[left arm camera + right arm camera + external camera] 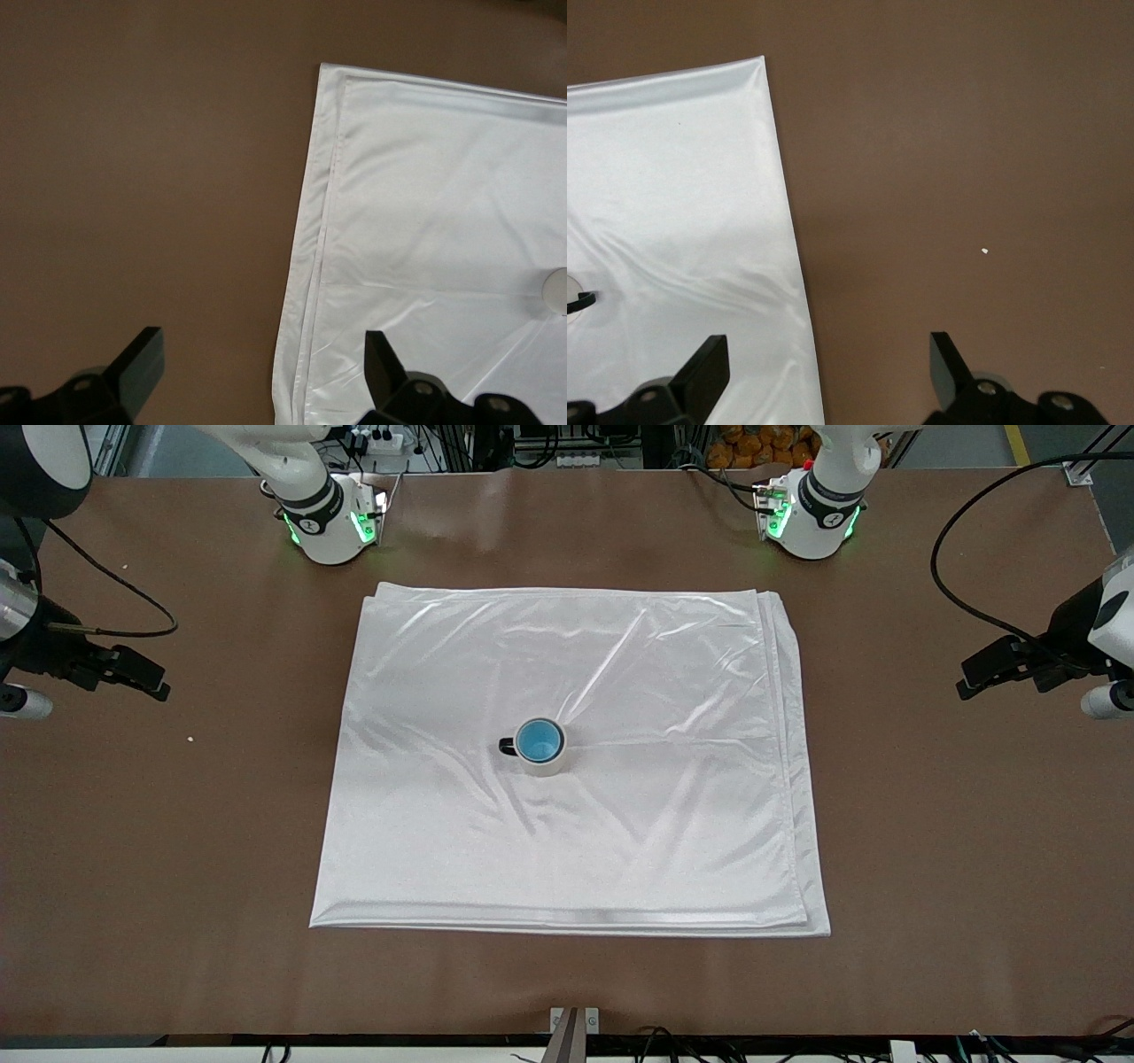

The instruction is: Place blue cup into white mug on cloth

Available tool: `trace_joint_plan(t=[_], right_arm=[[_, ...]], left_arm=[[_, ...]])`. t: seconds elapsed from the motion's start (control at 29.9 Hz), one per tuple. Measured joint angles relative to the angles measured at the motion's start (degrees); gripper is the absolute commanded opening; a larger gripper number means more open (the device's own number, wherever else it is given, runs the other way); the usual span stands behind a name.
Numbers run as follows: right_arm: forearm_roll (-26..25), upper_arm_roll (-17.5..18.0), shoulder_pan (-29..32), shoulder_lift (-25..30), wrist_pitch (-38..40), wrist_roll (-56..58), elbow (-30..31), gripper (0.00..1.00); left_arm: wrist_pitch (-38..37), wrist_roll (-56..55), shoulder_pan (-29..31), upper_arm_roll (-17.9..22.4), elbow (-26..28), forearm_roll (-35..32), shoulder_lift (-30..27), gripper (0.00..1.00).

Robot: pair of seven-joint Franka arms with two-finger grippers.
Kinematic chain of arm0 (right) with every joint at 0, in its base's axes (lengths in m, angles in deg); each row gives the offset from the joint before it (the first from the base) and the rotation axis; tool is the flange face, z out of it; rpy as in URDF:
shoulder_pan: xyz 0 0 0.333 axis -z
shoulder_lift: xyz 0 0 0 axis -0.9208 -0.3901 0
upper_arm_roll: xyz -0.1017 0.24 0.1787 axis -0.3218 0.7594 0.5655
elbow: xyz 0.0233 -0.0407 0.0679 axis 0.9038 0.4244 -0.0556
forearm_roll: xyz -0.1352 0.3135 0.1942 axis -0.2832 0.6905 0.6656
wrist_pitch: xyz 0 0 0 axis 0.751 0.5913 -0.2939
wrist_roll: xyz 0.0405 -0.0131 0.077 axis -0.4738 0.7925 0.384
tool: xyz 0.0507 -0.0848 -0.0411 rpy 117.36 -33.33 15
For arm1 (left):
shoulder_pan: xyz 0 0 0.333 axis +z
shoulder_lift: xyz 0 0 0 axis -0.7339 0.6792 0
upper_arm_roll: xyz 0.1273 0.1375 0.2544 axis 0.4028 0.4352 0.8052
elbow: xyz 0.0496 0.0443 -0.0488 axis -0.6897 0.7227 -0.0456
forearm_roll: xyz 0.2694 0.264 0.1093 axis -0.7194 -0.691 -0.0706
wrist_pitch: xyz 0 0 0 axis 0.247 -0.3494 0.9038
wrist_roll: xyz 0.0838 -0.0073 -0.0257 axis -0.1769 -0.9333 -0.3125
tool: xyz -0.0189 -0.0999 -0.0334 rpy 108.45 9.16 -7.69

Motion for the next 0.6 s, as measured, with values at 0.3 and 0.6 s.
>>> trace_joint_plan(t=[0.3,0.6], right_arm=[[0.0,0.02,-0.89,0.01,0.17,0.0,-0.12,1.0],[0.0,-0.19,-0.87,0.01,0.17,0.01,-1.14,1.0]], left_arm=[[0.0,0.0,0.69,0.0,0.08,0.0,0.01,1.0],[0.0,0.0,0.69,-0.12,0.08,-1.15,0.01,1.0]])
